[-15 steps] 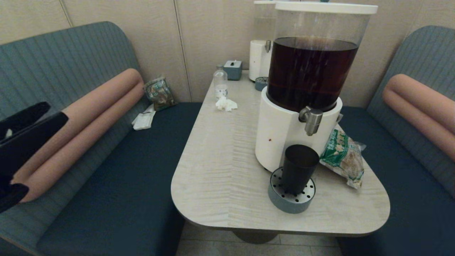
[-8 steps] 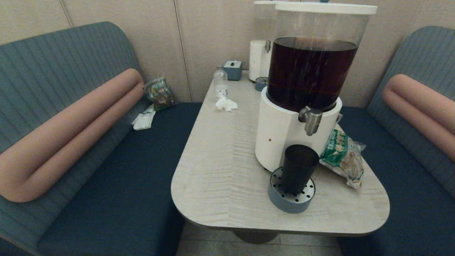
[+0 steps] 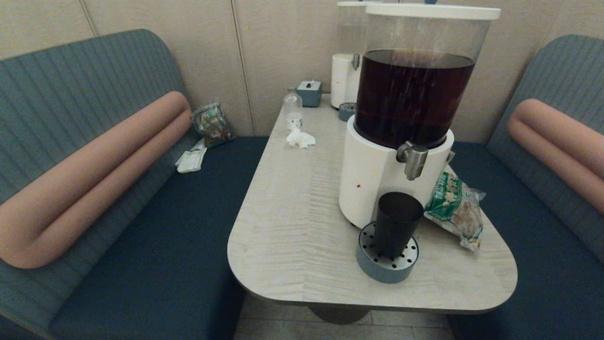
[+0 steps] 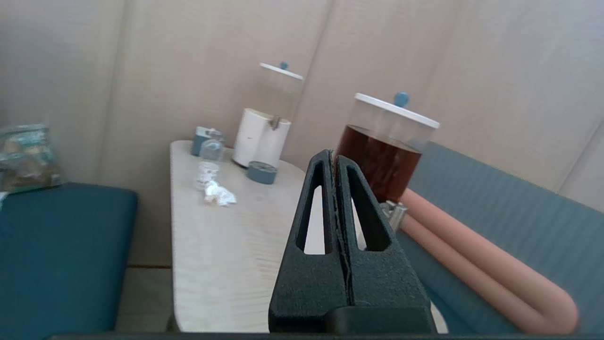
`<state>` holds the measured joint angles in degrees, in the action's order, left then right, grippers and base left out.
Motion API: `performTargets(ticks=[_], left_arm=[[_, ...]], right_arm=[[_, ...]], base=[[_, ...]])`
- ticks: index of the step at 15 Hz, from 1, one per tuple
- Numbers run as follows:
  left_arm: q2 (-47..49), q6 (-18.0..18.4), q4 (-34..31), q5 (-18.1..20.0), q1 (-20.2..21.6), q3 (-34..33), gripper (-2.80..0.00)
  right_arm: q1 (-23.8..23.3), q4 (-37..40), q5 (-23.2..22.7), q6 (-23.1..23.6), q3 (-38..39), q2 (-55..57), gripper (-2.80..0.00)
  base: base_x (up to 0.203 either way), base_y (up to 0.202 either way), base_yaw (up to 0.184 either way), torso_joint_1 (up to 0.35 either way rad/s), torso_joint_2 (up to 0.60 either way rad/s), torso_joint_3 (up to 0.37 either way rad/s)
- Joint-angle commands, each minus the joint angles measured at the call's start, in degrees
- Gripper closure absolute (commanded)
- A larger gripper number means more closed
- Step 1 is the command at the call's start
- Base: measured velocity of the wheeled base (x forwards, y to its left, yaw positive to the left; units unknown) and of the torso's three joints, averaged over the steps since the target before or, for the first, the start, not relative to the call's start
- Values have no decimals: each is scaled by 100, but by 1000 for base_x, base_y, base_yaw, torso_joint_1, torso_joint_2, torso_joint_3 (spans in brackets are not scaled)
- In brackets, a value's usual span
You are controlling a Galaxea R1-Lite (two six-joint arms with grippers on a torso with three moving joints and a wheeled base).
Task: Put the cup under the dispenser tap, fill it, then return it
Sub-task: Turn on the faucet
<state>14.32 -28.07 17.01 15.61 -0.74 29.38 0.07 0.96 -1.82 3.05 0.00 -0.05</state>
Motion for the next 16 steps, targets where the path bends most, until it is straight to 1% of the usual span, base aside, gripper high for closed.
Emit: performTargets(ticks=[1, 2, 3, 4, 5, 6, 8, 9, 11, 12, 13, 15, 16], left_arm=[[-320, 458, 10, -36, -53, -269, 0], [-454, 878, 0, -62, -32, -497, 0], [-747, 1384, -98, -110, -12, -763, 0], [-1027, 1940, -345, -224, 0, -1050, 0], [-1247, 2353, -643, -350, 6, -1313, 0], [-1390, 2714, -919, -467, 10, -1659, 0], [-1432, 3103, -1031, -771, 12, -2187, 0], [-1437, 3182, -1040, -905, 13, -2410, 0], [-1440, 3224, -1105, -1171, 13, -2931, 0], [-1435, 3181, -1362, -1441, 13, -2936, 0], [-1441, 3101, -1444, -1456, 13, -2929, 0], [-1436, 2891, -1906, -1472, 13, -2868, 0], [-1440, 2796, -1985, -1474, 13, -2831, 0]], right_arm=[[1, 0, -3, 3, 9, -4, 0], [1, 0, -3, 3, 9, -4, 0], [1, 0, -3, 3, 9, -4, 0], [1, 0, -3, 3, 0, -4, 0], [1, 0, -3, 3, 9, -1, 0], [1, 0, -3, 3, 2, -4, 0], [1, 0, -3, 3, 9, -4, 0], [1, 0, -3, 3, 8, -4, 0], [1, 0, -3, 3, 9, -4, 0], [1, 0, -3, 3, 2, -4, 0], [1, 0, -3, 3, 6, -4, 0], [1, 0, -3, 3, 0, -4, 0], [1, 0, -3, 3, 9, -4, 0]], base=[[0, 0, 0, 0, 0, 0], [0, 0, 0, 0, 0, 0], [0, 0, 0, 0, 0, 0], [0, 0, 0, 0, 0, 0], [0, 0, 0, 0, 0, 0], [0, 0, 0, 0, 0, 0], [0, 0, 0, 0, 0, 0], [0, 0, 0, 0, 0, 0], [0, 0, 0, 0, 0, 0], [0, 0, 0, 0, 0, 0], [0, 0, 0, 0, 0, 0], [0, 0, 0, 0, 0, 0], [0, 0, 0, 0, 0, 0]])
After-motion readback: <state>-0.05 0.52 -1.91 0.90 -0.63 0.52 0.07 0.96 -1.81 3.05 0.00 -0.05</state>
